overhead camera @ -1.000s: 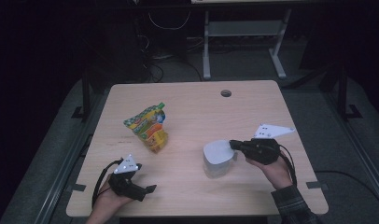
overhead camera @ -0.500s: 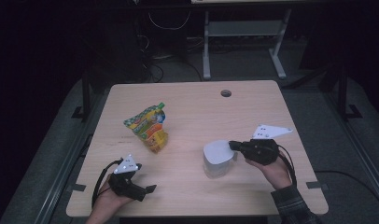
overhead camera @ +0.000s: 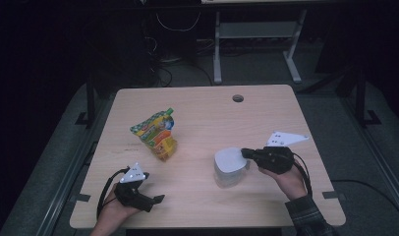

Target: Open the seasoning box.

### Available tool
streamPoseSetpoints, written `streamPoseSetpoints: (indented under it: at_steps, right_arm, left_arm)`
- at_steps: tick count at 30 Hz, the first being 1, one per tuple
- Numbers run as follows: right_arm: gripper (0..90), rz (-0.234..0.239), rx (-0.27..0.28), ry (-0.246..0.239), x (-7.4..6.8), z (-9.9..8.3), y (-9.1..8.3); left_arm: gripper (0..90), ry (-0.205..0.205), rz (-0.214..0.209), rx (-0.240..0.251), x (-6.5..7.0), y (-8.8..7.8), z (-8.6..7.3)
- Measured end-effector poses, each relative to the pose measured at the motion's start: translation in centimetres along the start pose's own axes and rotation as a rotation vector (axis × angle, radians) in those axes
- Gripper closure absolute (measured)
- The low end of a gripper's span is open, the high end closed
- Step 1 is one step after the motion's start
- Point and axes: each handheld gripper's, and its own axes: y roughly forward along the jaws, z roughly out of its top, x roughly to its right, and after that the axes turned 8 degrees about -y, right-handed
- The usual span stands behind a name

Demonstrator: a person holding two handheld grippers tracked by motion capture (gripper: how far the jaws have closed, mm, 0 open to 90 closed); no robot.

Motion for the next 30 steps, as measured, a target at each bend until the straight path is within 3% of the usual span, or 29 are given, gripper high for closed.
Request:
streamPoseSetpoints:
  at_steps: [30]
  right_arm:
    - [89.7, -0.004, 0.001, 0.015, 0.44, -0.28, -0.18]
  left_arm:
    - [0.0, 0.001, 0.002, -0.001, -0.04, -0.02, 0.0]
